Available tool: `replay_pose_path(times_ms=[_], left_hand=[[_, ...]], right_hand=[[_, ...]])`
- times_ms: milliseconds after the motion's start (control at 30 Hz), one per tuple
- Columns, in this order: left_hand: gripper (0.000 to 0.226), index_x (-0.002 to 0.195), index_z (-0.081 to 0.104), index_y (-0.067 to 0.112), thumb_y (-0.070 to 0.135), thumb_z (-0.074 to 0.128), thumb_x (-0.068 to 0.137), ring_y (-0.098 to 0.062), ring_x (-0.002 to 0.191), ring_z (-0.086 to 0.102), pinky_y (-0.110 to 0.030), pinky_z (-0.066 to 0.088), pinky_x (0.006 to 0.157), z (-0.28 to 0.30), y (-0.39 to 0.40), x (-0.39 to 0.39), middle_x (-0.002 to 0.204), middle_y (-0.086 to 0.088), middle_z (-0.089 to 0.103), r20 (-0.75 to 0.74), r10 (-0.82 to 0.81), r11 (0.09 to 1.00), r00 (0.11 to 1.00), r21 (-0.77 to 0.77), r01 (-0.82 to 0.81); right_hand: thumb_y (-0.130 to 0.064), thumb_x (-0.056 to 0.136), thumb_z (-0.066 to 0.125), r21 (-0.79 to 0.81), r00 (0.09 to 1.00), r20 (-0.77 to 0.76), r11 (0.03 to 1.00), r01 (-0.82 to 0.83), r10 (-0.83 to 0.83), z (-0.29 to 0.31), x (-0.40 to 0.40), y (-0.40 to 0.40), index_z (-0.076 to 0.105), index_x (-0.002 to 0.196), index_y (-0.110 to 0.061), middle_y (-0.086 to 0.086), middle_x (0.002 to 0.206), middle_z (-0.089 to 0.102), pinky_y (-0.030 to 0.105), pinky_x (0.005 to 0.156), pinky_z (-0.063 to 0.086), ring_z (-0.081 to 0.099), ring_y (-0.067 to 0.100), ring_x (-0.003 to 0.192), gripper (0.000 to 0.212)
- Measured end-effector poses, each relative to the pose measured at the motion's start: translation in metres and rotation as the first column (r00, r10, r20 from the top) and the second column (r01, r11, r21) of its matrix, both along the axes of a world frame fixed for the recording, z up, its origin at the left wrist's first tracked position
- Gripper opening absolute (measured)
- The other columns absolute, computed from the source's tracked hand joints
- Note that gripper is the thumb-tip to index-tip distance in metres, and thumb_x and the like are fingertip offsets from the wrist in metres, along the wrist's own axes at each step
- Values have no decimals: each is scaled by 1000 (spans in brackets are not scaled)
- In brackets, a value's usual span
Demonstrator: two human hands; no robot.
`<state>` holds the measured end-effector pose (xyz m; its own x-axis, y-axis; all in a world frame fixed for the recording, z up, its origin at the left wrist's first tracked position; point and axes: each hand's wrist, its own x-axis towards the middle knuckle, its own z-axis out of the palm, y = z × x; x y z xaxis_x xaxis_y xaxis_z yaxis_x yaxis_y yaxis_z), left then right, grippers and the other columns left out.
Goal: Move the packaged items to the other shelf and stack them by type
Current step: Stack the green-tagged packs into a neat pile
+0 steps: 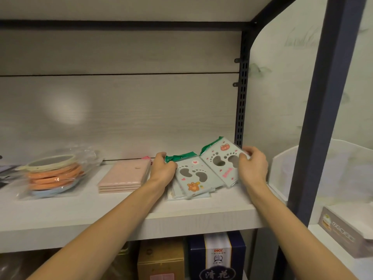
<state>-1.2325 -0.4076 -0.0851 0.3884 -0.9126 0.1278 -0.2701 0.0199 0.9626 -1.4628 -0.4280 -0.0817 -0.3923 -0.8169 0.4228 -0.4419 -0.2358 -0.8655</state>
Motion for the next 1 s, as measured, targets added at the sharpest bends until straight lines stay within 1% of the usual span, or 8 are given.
replay_pose_path(times_ms=[67,167,333,433,567,733,900,1000], left_hand=[[56,150,34,15,4,52,98,-23,106,64,-24,51,66,0,0,1,137,-9,53,3,-2,1000,1000,10,2],[57,150,34,15,5,52,98,-24,107,66,-29,57,75,1,1,0,135,-10,56,12,3,1000,1000,25,-3],[55,149,35,14,7,52,97,-20,100,66,-29,57,75,0,0,0,129,-4,56,10,-11,1000,1000,8,11],[58,152,34,13,20,57,99,-21,109,62,-35,52,98,1,3,-3,139,-7,54,11,-30,1000,999,-6,30],[66,153,32,12,29,64,97,-21,106,64,-38,54,97,3,4,-7,151,-9,44,-8,-50,999,999,-15,50],[67,152,33,12,21,66,94,-25,119,58,-40,49,105,2,3,-7,145,-8,49,-3,-38,999,999,-3,38],[62,150,34,12,7,59,94,-26,116,61,-38,52,101,0,0,-5,134,-9,55,-25,-42,999,999,19,43],[57,150,35,12,7,55,96,-24,115,59,-34,51,96,-1,1,-5,132,-7,55,24,-53,998,998,27,52]], right_hand=[[-9,98,48,-103,996,89,995,8,2,3,0,2,64,125,-10,9,119,66,26,75,52,64,22,98,31],[-9,100,50,-170,973,227,985,-7,46,7,0,4,62,127,-11,2,117,63,5,57,46,64,12,90,29],[-12,96,57,32,930,321,979,-200,180,-1,4,-6,66,117,-18,8,112,72,43,81,61,73,22,89,23],[-15,91,64,113,979,151,982,-152,135,-3,6,-6,70,115,-16,3,111,73,34,87,55,68,19,97,25],[-30,80,75,183,993,-71,980,-80,94,-1,9,5,76,95,-27,-10,89,75,27,75,47,67,15,93,16],[-41,78,78,195,945,-236,964,-180,224,-1,18,12,74,67,-29,-16,73,72,31,72,55,67,9,80,17],[-50,87,60,190,905,-425,980,58,29,-4,12,9,70,108,-23,1,105,74,34,81,48,62,27,106,35],[-57,89,55,315,823,-559,944,94,104,-9,10,5,60,116,-17,7,115,69,37,88,46,59,31,110,49]])
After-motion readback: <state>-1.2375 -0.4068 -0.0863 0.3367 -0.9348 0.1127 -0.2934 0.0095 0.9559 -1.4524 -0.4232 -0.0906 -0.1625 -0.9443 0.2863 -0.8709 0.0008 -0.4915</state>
